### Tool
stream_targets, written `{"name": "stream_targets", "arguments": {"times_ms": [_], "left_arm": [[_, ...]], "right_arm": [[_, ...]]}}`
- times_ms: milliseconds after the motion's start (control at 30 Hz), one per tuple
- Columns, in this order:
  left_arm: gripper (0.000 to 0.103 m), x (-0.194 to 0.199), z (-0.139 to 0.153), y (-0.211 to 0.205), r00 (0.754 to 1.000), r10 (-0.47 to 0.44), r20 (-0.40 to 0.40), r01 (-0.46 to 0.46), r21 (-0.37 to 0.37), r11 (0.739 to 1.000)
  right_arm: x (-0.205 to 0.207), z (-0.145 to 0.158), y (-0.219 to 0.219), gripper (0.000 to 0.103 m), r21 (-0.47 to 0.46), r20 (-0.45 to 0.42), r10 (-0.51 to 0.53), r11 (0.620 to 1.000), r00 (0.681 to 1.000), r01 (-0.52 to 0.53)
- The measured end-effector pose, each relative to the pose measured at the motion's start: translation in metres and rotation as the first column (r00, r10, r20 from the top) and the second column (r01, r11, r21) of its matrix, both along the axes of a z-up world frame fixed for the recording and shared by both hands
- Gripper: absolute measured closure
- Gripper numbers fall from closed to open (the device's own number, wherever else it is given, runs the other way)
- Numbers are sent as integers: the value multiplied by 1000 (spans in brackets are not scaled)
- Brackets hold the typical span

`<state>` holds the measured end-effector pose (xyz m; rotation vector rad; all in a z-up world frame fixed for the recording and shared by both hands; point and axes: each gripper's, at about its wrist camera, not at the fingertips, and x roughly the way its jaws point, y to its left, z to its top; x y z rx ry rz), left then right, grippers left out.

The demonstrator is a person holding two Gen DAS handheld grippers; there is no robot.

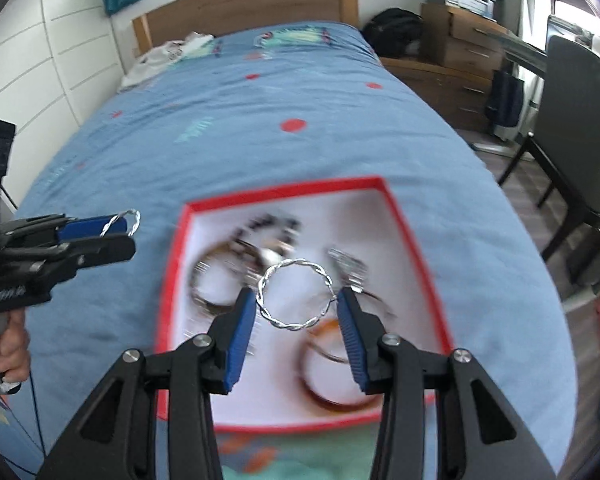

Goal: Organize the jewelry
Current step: 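Carry both hoop earrings over the red box, then open the left tool to drop its earring while the right tool releases the other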

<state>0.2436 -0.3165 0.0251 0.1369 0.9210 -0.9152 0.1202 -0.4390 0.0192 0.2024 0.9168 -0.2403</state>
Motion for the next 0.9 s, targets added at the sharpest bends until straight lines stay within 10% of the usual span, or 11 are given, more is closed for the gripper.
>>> {"name": "stream_targets", "arguments": {"times_ms": [900], "left_arm": [[62, -19, -39, -46, 999, 49, 6, -50, 113, 992]], "right_arm": [[-6, -39, -37, 61, -33, -68, 16, 999, 998, -19]]}}
